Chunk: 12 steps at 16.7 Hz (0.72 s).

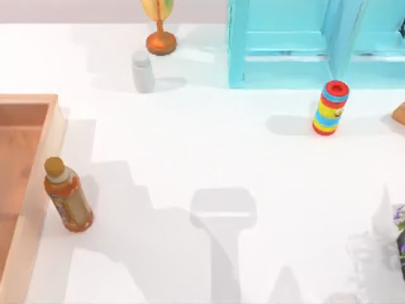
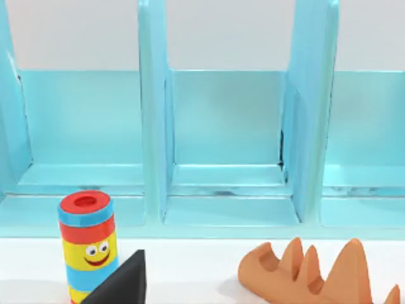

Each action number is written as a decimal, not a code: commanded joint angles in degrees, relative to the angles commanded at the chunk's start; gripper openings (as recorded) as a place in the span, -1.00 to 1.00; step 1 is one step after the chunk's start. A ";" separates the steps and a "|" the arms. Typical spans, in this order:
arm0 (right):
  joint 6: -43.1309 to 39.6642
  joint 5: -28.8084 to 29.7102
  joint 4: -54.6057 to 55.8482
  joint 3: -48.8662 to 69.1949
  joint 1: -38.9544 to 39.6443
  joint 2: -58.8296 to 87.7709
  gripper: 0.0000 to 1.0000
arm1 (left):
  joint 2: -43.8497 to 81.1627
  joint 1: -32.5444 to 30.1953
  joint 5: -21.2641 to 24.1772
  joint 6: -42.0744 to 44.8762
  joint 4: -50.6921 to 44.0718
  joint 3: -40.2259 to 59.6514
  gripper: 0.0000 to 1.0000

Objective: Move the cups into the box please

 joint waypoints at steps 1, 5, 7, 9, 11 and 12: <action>0.00 0.00 0.00 0.00 0.00 0.00 1.00 | -0.02 -0.09 0.00 0.00 -0.01 0.01 1.00; 0.00 0.00 0.00 0.00 0.00 0.00 1.00 | 0.44 0.13 0.15 -0.21 -4.25 4.32 1.00; 0.00 0.00 0.00 0.00 0.00 0.00 1.00 | 0.82 0.10 0.17 -0.22 -9.78 10.10 1.00; 0.00 0.00 0.00 0.00 0.00 0.00 1.00 | 0.86 -0.06 0.17 -0.22 -16.06 16.70 1.00; 0.00 0.00 0.00 0.00 0.00 0.00 1.00 | 0.72 -0.23 0.13 -0.25 -20.64 21.28 1.00; 0.00 0.00 0.00 0.00 0.00 0.00 1.00 | 0.67 -0.30 0.07 -0.26 -22.00 22.64 1.00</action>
